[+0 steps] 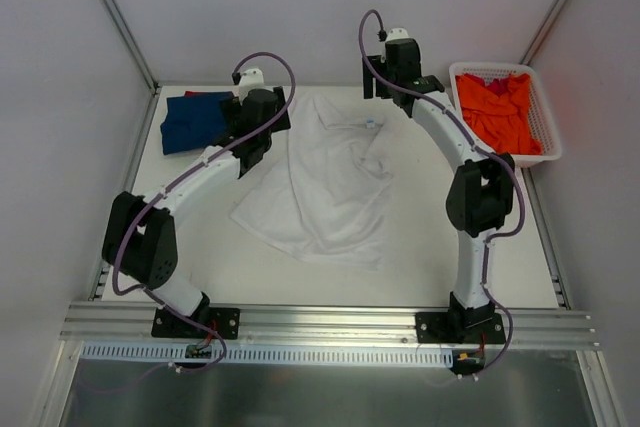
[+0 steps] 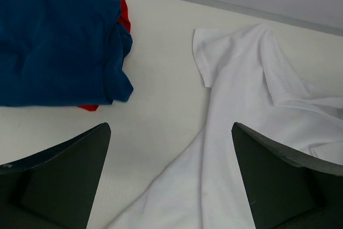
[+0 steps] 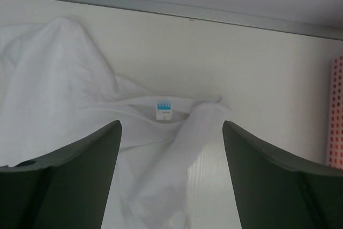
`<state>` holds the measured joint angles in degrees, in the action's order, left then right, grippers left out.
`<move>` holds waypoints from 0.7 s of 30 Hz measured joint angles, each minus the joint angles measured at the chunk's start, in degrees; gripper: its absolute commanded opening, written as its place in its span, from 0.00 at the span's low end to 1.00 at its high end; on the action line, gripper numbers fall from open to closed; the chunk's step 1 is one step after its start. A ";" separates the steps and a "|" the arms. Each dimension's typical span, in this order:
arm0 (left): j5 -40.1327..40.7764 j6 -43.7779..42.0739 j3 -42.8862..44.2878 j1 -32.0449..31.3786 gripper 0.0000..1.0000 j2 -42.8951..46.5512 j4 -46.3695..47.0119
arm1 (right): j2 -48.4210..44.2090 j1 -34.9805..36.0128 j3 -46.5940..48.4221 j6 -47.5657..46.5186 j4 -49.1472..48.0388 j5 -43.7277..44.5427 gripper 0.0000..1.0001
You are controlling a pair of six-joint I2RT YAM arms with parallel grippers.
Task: Fold and stack the t-shirts
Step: Flatten the tshirt out
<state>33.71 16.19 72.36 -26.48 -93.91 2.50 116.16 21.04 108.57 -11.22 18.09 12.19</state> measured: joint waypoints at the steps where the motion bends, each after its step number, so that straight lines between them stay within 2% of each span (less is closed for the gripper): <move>1: 0.50 1.09 -1.31 -0.55 0.98 1.81 -0.26 | 1.95 0.00 3.04 0.00 0.76 -1.22 0.80; 7: 1.95 8.39 -9.38 -2.10 0.93 7.48 -5.18 | 11.72 0.50 11.52 0.02 5.20 -6.60 0.80; 13: 2.89 15.56 -16.13 -2.99 0.93 7.96 -11.15 | 16.41 2.19 11.56 0.00 7.61 -11.98 0.80; 21: 2.95 20.39 -18.88 -5.60 0.93 9.14 -14.40 | 17.22 5.16 10.12 -0.37 6.80 -15.78 0.80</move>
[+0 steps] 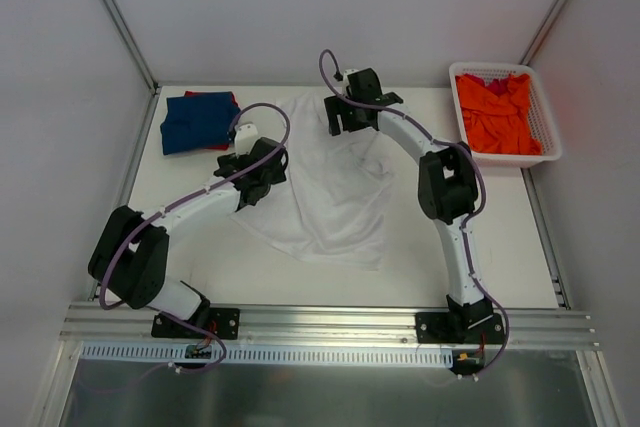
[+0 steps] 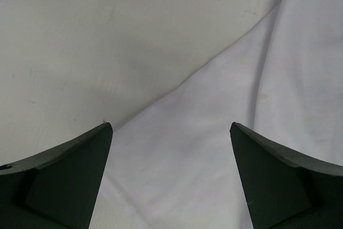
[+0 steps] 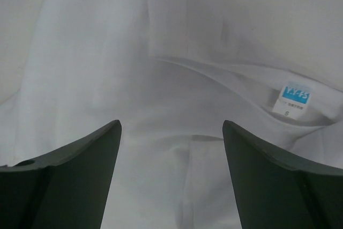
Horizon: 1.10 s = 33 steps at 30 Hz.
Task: Fold and stack the t-shirts
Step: Flatten the tshirt out
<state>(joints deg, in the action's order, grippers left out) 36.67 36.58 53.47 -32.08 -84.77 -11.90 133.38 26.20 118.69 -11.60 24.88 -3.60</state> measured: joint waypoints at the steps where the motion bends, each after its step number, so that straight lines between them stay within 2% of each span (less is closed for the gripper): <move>1: 0.04 0.22 -0.07 -0.13 0.93 0.22 -0.28 | -0.09 0.09 -1.09 0.04 -0.63 -0.35 0.80; 5: 0.20 0.35 -0.07 -0.15 0.94 1.40 -0.59 | -0.59 -0.02 -11.43 1.22 -4.22 -1.51 0.80; 9: 0.94 0.35 -0.07 -0.15 0.95 2.89 -0.72 | -3.61 -0.13 -16.55 2.97 -6.73 -2.03 0.80; 18: 1.07 -0.13 0.04 -0.15 0.95 6.36 -1.01 | -4.74 -0.28 -17.07 7.15 -1.92 -2.49 0.80; 20: 1.09 -0.33 0.24 -0.15 0.95 7.39 -1.01 | -6.60 -0.28 -19.65 8.22 -1.25 -2.43 0.80; 25: 1.07 -0.92 0.61 -0.15 0.95 9.11 -1.01 | -15.10 -0.07 -30.64 11.32 1.42 -0.57 0.80; 33: 0.94 -1.68 0.61 -0.15 0.96 11.43 -1.31 | -36.87 1.44 -53.13 18.86 1.88 4.68 0.80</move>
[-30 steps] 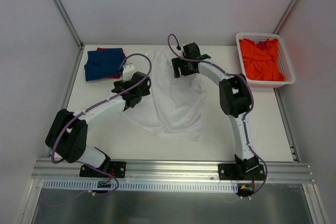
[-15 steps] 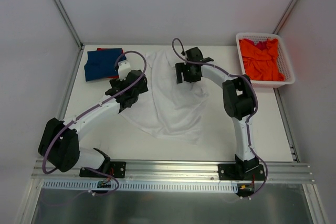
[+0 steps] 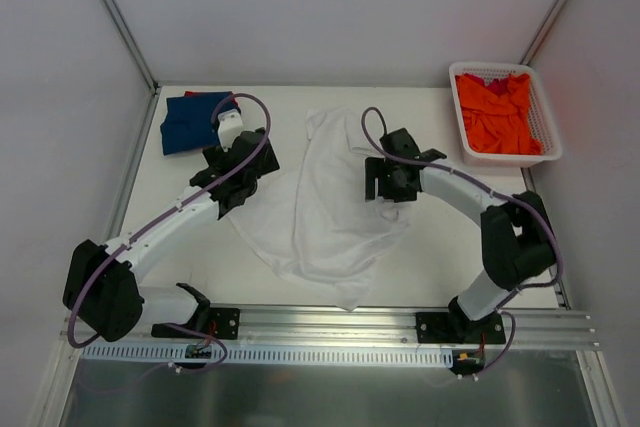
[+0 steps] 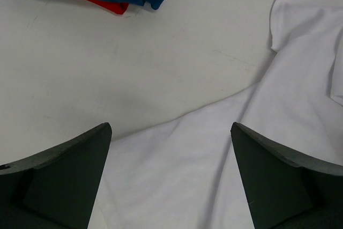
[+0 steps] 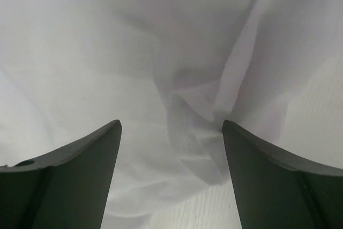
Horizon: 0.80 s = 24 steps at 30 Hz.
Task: Fold and stack the t-shirts
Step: Flatten the tshirt out
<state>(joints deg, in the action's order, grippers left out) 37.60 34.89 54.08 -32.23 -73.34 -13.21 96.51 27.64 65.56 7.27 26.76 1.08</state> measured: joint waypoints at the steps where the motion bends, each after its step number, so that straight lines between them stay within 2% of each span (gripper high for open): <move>1: -0.04 -0.07 0.00 0.00 0.96 0.37 -0.04 | -2.67 0.59 -2.60 1.18 -0.39 0.76 0.80; 7: -0.76 -0.63 -0.02 0.00 0.96 2.12 -0.09 | -14.91 6.71 -15.17 7.37 -0.35 4.46 0.80; 11: -1.33 -0.87 -0.02 0.00 0.96 2.64 -0.11 | -17.55 12.59 -17.31 9.25 0.90 7.91 0.80; 14: -1.53 -0.98 -0.02 0.00 0.96 2.67 -0.11 | -17.46 15.85 -14.08 7.93 2.82 11.58 0.80; 18: -1.57 -1.05 -0.02 0.00 0.96 2.75 -0.11 | -14.73 16.55 -4.07 3.30 3.30 15.87 0.81; 24: -1.57 -1.27 -0.02 0.00 0.96 2.89 -0.11 | -3.23 16.48 8.96 -5.99 1.73 22.23 0.82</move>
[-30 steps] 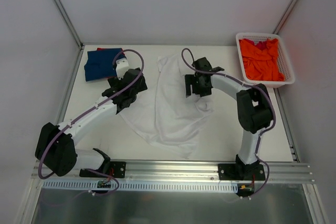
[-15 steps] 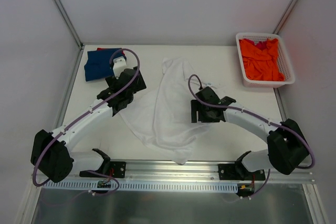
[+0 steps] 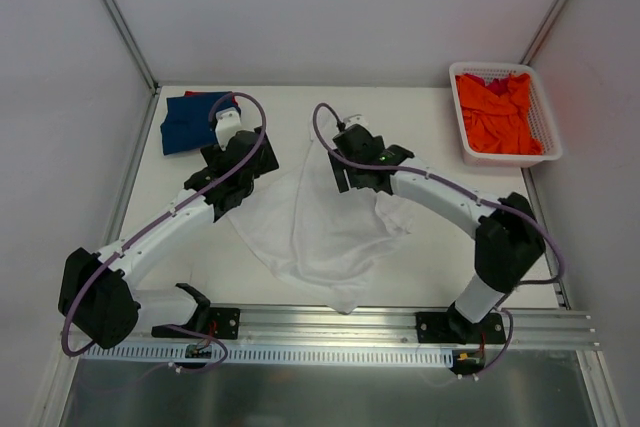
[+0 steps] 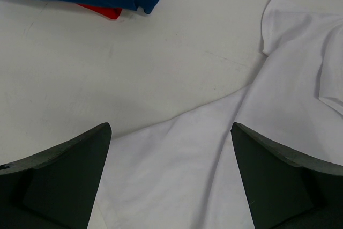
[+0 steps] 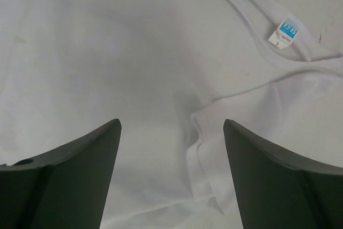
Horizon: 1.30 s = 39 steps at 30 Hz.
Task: Fold and stack the t-shirts
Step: Flatten the tshirt out
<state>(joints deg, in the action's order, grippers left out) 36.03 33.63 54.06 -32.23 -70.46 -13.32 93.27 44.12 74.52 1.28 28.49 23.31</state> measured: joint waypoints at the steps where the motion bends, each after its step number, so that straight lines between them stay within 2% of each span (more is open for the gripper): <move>1: 0.00 -0.02 0.00 0.00 0.96 0.00 0.00 | 2.45 -0.02 1.03 -1.16 -0.17 0.44 0.81; 5: 0.00 -0.07 0.00 0.00 0.97 0.00 0.00 | 11.08 -0.28 2.19 -4.09 0.09 0.24 0.81; 9: 0.00 -0.11 0.00 0.00 0.97 0.13 0.00 | 15.02 -0.57 2.05 -4.85 0.48 -0.48 0.81; 16: 0.00 -0.17 0.00 0.00 0.97 0.68 -0.02 | 15.12 -0.92 0.66 -4.42 -0.83 -1.70 0.81; 28: -0.04 -0.17 -0.59 0.00 0.97 1.84 -0.04 | 9.11 0.00 -12.22 5.25 -9.51 -4.28 0.81; 33: -0.04 -0.20 -0.61 0.00 0.97 2.21 -0.02 | 4.28 4.76 -19.04 11.65 -11.85 -3.74 0.81; 39: -0.31 -0.17 -0.63 0.00 0.97 2.38 -0.02 | -0.31 16.76 -23.71 20.98 -8.66 -1.05 0.81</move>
<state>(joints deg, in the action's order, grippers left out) 35.73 33.45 53.43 -32.23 -68.07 -13.34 92.97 60.88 50.81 22.26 19.84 22.26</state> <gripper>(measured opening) 0.971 0.808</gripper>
